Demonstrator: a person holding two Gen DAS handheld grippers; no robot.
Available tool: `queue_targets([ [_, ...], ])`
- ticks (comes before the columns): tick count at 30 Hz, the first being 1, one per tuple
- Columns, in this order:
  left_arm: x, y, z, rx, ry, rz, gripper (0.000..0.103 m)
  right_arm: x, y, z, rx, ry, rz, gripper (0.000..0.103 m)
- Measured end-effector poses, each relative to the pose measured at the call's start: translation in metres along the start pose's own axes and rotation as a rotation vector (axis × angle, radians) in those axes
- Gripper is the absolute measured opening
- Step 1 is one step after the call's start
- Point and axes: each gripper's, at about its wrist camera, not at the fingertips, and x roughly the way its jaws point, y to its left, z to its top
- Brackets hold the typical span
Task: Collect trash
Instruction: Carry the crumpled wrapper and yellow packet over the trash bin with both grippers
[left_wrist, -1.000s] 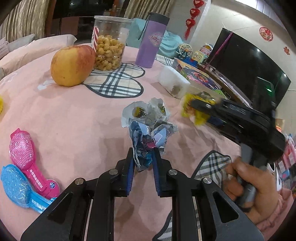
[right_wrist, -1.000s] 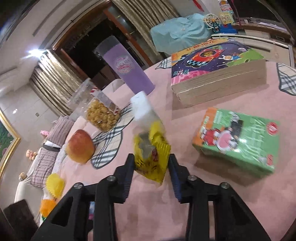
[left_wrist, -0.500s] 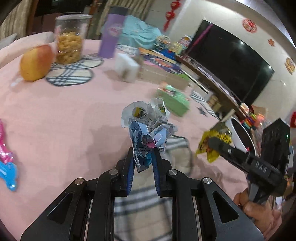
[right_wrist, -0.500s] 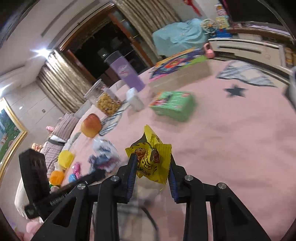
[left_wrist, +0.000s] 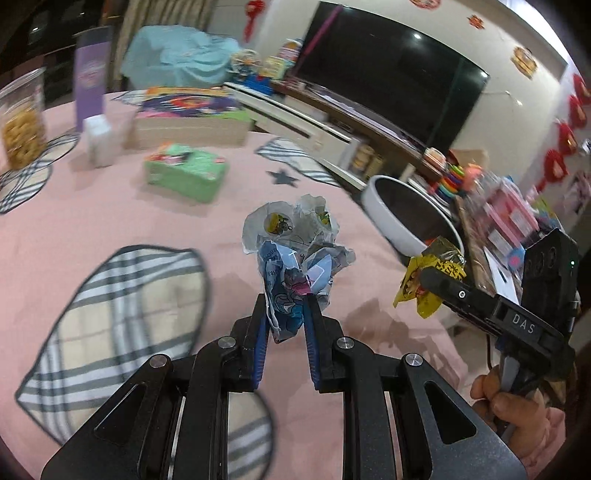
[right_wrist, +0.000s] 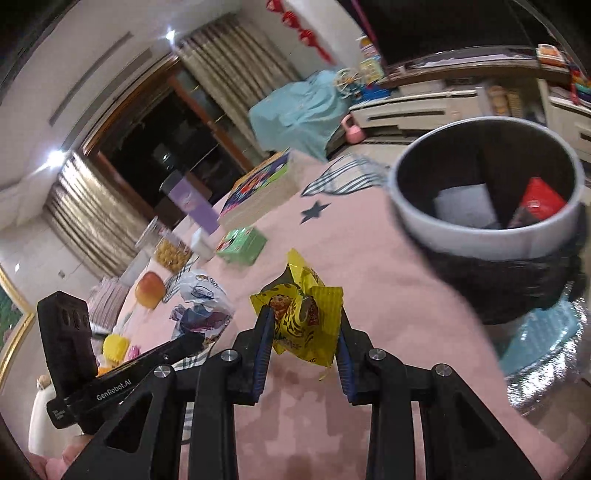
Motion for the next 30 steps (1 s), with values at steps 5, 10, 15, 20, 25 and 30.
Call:
queue_targets([
  [5, 0.009, -0.029, 0.012, 0.053, 0.008, -0.027, 0.017, -0.023, -0.02, 0.008, 0.033, -0.053, -0.028, 0.032],
  [10, 0.017, -0.052, 0.019, 0.089, 0.013, -0.054, 0.017, -0.039, -0.038, 0.017, 0.058, -0.096, -0.054, 0.032],
  [15, 0.025, -0.076, 0.025, 0.135, 0.021, -0.078, 0.017, -0.055, -0.052, 0.026, 0.064, -0.133, -0.08, 0.032],
  [20, 0.035, -0.097, 0.032, 0.167, 0.025, -0.096, 0.017, -0.063, -0.07, 0.035, 0.086, -0.15, -0.104, 0.032],
  [25, 0.047, -0.114, 0.043, 0.191, 0.03, -0.111, 0.017, -0.066, -0.079, 0.048, 0.081, -0.163, -0.124, 0.032],
  [30, 0.061, -0.129, 0.054, 0.212, 0.042, -0.113, 0.017, -0.062, -0.089, 0.064, 0.077, -0.162, -0.152, 0.032],
])
